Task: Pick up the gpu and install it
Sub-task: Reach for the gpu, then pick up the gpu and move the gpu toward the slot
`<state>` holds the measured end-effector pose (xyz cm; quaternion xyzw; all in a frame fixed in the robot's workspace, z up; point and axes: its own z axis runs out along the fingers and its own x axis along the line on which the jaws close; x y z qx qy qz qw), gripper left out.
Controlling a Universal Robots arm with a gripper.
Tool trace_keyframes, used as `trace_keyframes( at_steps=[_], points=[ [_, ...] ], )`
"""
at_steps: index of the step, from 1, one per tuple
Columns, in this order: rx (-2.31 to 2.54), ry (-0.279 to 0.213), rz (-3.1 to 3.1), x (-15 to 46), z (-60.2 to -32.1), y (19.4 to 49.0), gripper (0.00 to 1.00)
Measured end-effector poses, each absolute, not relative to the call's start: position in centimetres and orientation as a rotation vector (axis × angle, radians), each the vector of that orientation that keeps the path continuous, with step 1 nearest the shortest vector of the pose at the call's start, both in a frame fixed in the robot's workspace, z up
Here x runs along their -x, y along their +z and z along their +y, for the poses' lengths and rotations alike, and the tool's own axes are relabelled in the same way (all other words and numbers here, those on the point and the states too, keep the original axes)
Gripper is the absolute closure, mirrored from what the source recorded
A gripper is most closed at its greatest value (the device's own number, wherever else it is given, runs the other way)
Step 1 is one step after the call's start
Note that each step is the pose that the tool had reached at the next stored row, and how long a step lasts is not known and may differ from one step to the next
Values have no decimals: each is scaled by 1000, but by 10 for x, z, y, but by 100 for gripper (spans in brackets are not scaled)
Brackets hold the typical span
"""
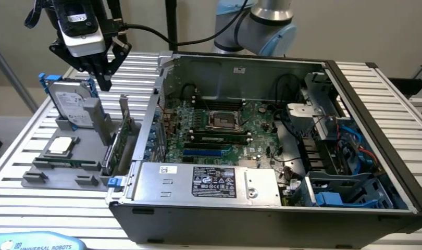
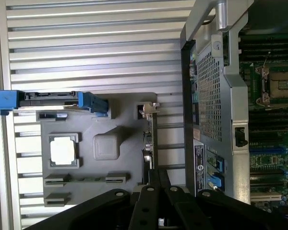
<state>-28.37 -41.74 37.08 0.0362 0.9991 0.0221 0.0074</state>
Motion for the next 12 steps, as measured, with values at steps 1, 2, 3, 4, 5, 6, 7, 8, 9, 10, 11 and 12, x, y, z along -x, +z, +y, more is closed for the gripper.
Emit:
trace_keyframes(
  at_steps=[1,2,3,4,5,6,7,8,9,10,11,12],
  points=[
    [-113,69,3124,284,-417,371,89],
    [-113,69,3124,284,-417,371,89],
    [-113,69,3124,284,-417,371,89],
    [-113,69,3124,284,-417,371,89],
    [-113,69,3124,284,-417,371,89],
    [-113,69,3124,284,-417,371,89],
    [-113,69,3124,284,-417,371,88],
    [-113,69,3124,284,-417,371,88],
    [-113,69,3124,284,-417,371,82],
    [-113,69,3124,284,-417,371,76],
    [-113,69,3124,284,-417,371,70],
    [-113,69,3124,284,-417,371,70]
  ],
)
